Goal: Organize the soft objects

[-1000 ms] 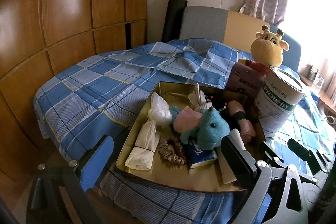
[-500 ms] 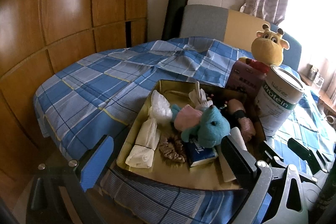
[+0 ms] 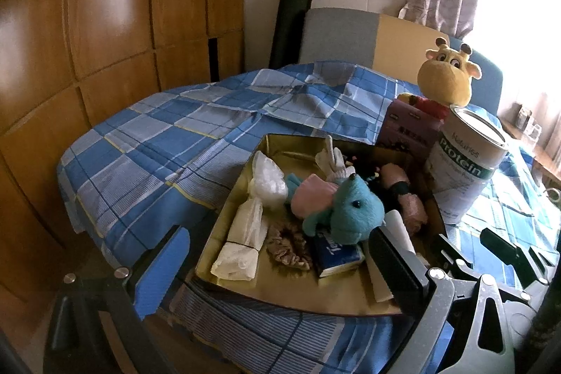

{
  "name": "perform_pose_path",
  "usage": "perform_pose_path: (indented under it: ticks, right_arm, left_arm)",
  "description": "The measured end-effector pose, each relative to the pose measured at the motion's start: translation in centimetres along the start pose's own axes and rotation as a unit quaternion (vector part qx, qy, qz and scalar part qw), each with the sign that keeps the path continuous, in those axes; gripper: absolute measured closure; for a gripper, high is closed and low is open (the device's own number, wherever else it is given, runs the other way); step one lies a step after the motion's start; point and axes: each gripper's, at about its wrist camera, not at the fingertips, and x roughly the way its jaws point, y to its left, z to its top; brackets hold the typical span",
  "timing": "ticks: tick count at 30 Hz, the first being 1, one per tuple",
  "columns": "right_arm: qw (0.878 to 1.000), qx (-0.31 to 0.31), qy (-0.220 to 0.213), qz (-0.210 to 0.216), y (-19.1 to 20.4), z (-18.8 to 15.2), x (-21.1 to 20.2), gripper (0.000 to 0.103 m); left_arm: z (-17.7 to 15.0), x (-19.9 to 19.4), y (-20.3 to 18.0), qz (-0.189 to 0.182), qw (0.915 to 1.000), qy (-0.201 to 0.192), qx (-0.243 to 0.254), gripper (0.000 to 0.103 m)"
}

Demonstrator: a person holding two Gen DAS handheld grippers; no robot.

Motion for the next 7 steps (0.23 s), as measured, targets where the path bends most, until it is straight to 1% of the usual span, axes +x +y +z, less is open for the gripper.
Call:
perform_pose_path:
  ticks: [5, 7]
  right_arm:
    - [1.0, 0.001, 0.0, 0.0, -0.11, -0.02, 0.06, 0.032]
    - [1.0, 0.003, -0.003, -0.001, -0.28, 0.01, -0.06, 0.032]
  left_arm:
    - [0.03, -0.08, 0.14, 0.002, 1.0, -0.005, -0.001, 0.001]
    - [0.09, 0.0, 0.21, -0.004, 1.0, -0.002, 0.0, 0.0]
